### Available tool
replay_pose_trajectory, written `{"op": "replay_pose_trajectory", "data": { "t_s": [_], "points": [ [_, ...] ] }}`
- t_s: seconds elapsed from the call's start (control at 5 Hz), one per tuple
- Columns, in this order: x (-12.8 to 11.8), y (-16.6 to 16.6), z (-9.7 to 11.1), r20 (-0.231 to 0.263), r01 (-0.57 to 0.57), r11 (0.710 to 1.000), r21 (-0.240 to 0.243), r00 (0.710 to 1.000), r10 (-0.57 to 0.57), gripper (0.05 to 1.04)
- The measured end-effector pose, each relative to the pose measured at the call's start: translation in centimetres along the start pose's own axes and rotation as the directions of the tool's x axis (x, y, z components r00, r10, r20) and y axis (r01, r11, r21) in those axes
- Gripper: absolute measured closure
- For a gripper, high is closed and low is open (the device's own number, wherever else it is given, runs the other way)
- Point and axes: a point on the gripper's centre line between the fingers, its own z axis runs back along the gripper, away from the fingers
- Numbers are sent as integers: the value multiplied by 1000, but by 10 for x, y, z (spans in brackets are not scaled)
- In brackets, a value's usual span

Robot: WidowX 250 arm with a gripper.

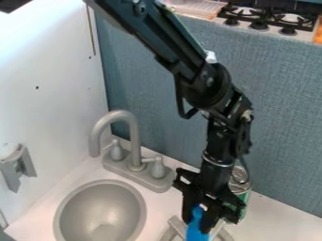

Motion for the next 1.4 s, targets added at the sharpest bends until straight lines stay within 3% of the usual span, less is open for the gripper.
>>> {"op": "replay_pose_trajectory", "data": {
  "t_s": [0.2,0.4,0.6,0.8,1.0,1.2,1.4],
  "points": [
    [-7,-5,4,20,10,999,-49,1000,-9,734],
    [-21,-4,27,29,-12,998,-55,999,14,734],
    [-51,6,43,-32,-97,995,-6,995,96,734],
    [-80,22,34,-132,-173,985,18,976,174,734],
    [-99,54,20,-171,-256,966,-17,953,250,734],
    [-103,69,8,-147,-254,967,-35,958,247,734],
    [-95,78,5,-87,-225,973,-42,971,221,734]
  ]
}}
